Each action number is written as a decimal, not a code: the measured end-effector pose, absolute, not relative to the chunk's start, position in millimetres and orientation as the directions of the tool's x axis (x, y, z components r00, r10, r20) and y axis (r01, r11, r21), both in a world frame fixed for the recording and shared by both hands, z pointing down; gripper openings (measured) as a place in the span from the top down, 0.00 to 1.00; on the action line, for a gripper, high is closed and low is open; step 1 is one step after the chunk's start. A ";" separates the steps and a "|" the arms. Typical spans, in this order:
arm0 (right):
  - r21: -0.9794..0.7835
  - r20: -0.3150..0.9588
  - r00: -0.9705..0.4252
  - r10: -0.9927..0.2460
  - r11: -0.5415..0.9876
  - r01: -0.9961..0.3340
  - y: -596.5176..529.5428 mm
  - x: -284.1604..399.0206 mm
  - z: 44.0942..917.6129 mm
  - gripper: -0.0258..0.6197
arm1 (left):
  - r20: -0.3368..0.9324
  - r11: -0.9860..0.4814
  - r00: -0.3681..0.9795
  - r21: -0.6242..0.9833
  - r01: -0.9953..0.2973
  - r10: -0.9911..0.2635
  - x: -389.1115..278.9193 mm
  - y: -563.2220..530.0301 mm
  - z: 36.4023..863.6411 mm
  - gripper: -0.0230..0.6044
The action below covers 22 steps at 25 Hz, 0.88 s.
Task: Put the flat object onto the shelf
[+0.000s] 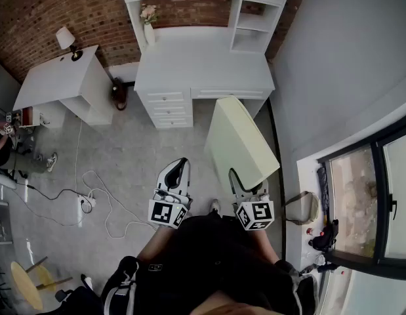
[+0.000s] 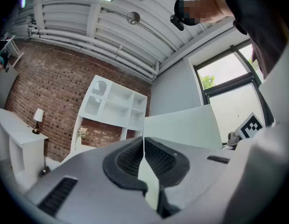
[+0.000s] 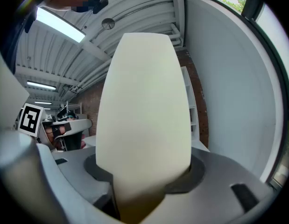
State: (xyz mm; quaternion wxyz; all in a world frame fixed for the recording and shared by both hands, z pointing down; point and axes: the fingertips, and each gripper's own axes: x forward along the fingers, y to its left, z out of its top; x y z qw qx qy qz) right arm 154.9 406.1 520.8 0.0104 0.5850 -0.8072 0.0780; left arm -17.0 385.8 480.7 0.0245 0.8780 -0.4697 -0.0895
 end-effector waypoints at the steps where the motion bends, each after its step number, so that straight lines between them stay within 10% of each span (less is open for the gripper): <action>1: -0.113 0.107 -0.316 -0.943 0.305 -0.946 406.2 155.9 520.7 0.52 | -0.133 -0.557 0.543 0.127 -0.820 -0.829 -15.9 386.0 480.8 0.94; 22: -0.161 0.081 -0.363 -0.928 0.348 -0.924 398.8 174.4 517.0 0.52 | -0.126 -0.554 0.541 0.123 -0.823 -0.831 7.9 376.0 481.2 0.94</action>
